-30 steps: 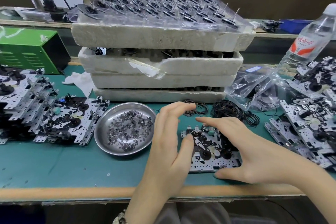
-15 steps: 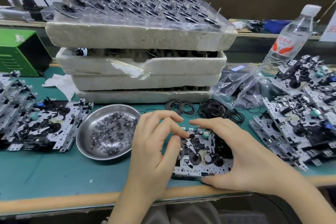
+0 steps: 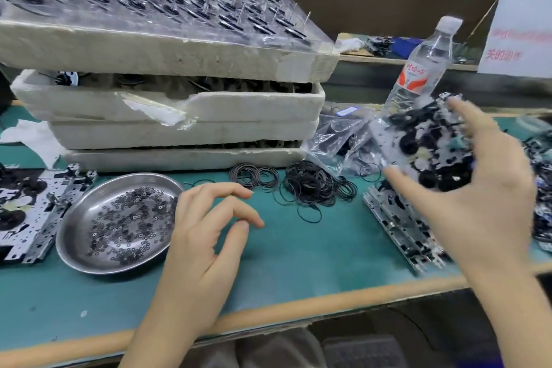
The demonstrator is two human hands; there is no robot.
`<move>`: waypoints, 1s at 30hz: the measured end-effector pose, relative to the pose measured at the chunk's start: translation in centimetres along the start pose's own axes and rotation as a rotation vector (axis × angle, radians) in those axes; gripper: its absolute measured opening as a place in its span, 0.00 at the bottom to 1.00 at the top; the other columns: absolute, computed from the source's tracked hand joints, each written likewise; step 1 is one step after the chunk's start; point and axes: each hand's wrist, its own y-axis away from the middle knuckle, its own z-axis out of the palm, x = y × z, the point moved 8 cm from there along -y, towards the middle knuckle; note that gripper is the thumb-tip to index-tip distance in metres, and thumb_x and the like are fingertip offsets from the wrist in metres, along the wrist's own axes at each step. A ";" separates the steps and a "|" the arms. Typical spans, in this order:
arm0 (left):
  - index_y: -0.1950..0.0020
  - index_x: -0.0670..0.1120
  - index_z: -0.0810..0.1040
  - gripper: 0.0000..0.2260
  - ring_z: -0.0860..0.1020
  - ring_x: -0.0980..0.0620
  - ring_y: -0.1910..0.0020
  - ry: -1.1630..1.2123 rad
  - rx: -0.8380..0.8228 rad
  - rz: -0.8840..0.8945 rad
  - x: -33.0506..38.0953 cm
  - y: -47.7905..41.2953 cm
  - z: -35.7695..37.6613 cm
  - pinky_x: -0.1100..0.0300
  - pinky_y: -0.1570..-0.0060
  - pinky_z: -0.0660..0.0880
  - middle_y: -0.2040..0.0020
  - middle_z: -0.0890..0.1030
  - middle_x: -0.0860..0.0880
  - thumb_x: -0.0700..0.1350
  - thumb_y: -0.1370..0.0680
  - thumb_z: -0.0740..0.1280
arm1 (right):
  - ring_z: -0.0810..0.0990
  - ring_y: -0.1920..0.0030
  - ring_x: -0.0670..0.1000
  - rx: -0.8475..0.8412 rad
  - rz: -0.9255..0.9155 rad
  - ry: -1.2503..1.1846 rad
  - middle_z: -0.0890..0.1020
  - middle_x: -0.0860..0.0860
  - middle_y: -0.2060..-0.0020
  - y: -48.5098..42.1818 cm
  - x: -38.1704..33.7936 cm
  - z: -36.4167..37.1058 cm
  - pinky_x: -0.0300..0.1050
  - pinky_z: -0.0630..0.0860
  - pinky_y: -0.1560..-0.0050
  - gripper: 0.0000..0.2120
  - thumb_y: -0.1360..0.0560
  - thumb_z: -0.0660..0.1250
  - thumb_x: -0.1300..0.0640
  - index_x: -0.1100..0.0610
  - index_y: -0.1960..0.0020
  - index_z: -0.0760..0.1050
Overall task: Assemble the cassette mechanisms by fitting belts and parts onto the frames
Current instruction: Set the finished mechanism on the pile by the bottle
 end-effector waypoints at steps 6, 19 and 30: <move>0.57 0.58 0.80 0.10 0.70 0.53 0.35 -0.039 -0.034 -0.020 -0.2 0.0 0.4 0.72 0.36 0.59 0.43 0.77 0.61 0.51 0.24 0.59 | 0.64 0.31 0.67 -0.281 0.237 0.422 0.69 0.66 0.32 -1.1 5.4 2.0 0.62 0.61 0.32 0.40 0.27 0.60 0.30 0.51 0.22 0.59; 0.56 0.59 0.80 0.10 0.71 0.53 0.36 -0.062 -0.058 -0.028 -0.4 0.0 0.5 0.71 0.37 0.60 0.43 0.77 0.60 0.51 0.24 0.59 | 0.58 0.26 0.66 -0.228 0.148 0.321 0.61 0.64 0.26 0.6 5.5 2.0 0.67 0.57 0.29 0.41 0.29 0.54 0.29 0.48 0.21 0.56; 0.57 0.58 0.80 0.09 0.71 0.55 0.37 -0.067 -0.051 -0.034 -0.6 0.0 0.6 0.72 0.39 0.60 0.44 0.78 0.60 0.47 0.23 0.62 | 0.59 0.27 0.68 -0.038 -0.191 0.301 0.67 0.64 0.29 2.3 -1.0 1.8 0.68 0.57 0.29 0.28 0.24 0.64 0.43 0.58 0.29 0.72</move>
